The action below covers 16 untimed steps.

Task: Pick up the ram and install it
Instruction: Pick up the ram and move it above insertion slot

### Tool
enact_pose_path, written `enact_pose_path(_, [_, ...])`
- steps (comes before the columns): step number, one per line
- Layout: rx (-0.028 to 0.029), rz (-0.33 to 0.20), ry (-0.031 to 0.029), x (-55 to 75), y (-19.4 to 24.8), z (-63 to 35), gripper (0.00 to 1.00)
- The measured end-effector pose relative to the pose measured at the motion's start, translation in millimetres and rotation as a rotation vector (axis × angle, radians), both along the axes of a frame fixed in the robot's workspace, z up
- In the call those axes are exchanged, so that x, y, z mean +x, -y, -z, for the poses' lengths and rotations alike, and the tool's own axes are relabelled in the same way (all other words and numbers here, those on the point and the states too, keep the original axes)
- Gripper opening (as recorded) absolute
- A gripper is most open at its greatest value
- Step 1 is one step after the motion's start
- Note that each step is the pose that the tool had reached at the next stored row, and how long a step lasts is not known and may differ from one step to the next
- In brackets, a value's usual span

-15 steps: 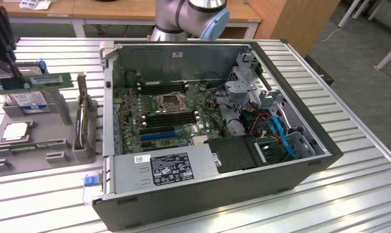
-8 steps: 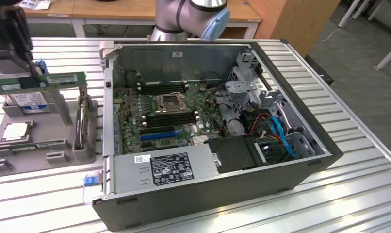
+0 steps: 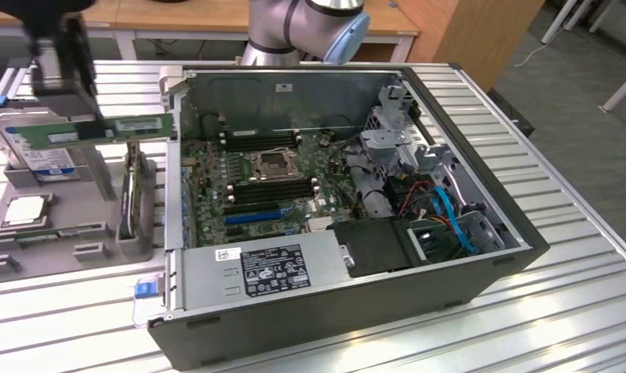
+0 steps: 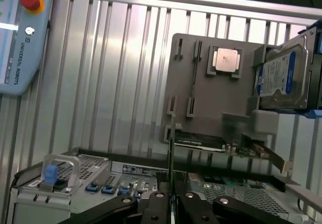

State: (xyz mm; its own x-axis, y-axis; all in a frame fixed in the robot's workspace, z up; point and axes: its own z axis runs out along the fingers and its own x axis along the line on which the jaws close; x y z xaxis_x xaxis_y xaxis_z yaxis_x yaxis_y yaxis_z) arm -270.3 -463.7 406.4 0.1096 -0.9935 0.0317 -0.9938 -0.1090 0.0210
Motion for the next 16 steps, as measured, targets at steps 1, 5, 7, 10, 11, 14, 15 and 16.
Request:
enact_pose_path(1, [0.0001,0.000,0.0000,4.5,0.0,0.1,0.14])
enact_pose_path(5, [0.0000,0.000,-0.0002,22.9,0.0,0.0,0.14])
enact_pose_path(7, [0.0000,0.000,-0.0002,32.0,0.0,0.0,0.14])
enact_pose_path(10, [0.0000,0.000,-0.0003,45.4,0.0,0.0,0.14])
enact_pose_path(11, [0.0000,0.000,-0.0003,49.9,0.1,0.0,0.14])
enact_pose_path(14, [0.0001,0.000,-0.0003,63.6,0.0,0.1,0.14])
enact_pose_path(15, [0.0002,0.000,-0.0002,68.2,0.0,0.1,0.14])
enact_pose_path(16, [0.0001,0.000,-0.0004,72.7,0.0,0.0,0.14])
